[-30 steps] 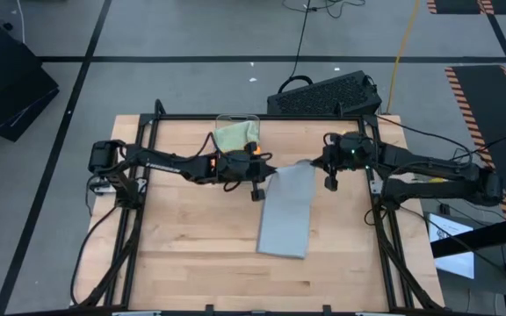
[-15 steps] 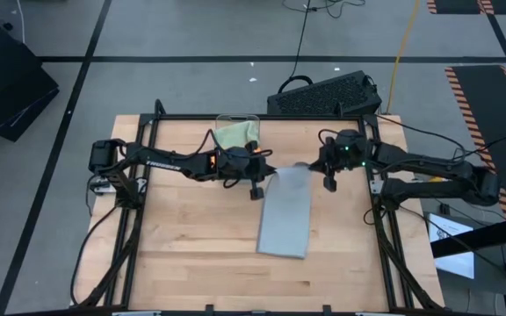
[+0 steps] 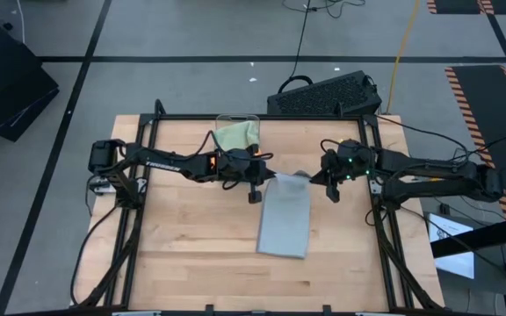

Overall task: Fold microfiber towels
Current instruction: Fold the gray towel

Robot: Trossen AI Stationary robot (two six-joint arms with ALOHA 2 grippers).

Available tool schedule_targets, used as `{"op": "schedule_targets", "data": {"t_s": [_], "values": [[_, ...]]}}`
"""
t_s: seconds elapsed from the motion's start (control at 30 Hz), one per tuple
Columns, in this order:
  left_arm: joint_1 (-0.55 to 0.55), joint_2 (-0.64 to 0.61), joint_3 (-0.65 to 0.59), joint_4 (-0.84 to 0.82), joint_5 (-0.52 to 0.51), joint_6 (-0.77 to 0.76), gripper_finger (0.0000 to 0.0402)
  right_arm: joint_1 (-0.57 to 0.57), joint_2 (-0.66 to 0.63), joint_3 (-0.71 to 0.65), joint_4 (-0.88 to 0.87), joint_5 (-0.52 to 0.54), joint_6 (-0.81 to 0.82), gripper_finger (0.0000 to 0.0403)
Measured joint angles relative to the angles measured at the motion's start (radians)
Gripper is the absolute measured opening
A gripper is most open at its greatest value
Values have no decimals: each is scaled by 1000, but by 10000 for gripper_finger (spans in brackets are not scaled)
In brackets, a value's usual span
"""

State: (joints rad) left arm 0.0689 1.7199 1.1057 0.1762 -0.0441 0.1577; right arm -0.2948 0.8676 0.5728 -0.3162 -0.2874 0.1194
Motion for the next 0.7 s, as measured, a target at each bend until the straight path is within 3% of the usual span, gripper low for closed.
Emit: {"op": "schedule_targets", "data": {"t_s": [0.7], "values": [[-114,0,0,8,9,-39,9,293,-43,0,-2,9,251,4]]}}
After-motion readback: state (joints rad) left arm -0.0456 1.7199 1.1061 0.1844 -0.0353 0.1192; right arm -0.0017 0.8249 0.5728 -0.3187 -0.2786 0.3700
